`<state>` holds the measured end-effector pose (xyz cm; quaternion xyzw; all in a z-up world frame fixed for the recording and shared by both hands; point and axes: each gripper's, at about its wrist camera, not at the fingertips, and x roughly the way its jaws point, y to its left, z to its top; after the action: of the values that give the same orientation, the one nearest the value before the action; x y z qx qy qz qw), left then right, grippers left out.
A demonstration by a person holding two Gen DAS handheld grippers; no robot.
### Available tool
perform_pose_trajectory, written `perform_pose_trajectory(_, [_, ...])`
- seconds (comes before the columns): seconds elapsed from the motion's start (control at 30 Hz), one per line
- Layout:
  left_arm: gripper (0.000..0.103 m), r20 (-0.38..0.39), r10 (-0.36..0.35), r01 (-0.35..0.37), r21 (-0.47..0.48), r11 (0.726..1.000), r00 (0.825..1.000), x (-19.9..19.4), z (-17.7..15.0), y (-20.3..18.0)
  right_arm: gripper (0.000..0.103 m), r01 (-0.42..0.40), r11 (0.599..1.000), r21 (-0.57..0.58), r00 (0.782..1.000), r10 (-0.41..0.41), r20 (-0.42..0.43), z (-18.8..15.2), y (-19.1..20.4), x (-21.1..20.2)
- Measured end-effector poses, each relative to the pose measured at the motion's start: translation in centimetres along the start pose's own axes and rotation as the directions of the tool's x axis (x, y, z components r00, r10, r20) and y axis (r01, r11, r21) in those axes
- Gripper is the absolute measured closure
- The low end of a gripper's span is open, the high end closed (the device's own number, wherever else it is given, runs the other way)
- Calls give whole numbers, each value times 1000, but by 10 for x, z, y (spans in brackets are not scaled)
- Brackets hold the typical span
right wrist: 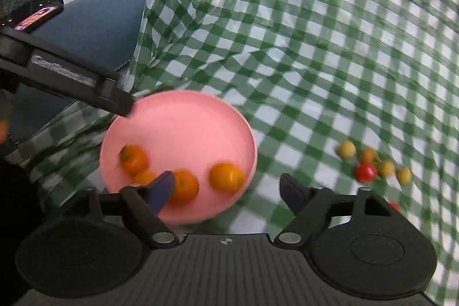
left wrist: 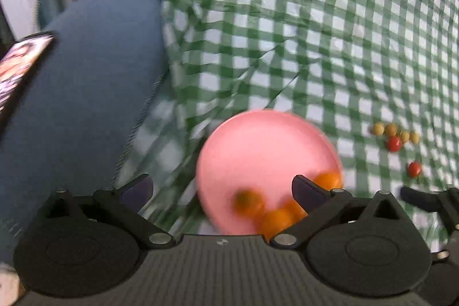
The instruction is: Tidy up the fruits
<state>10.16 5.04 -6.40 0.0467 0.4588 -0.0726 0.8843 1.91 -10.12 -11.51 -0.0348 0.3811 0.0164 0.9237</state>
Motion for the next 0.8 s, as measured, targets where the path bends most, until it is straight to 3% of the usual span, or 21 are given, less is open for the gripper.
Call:
perform_pose_trajectory(0.2, [0,-27,68,-68,17,998,997,-39,-55,-2,10,22,994,110,999,-19,-28,-34,6,-47])
perform_pose_trajectory(0.43, [0,11,63,-64,18,998,998,-78,-76,-11,7,59,995,86,990,-69,121,-33,16,-102])
perform_pose_trajectory(0.8, [0,101,74,-74,-7,997,992,-134,-92,-14,6,40,997,67,970,-55,235,-46,29,-157])
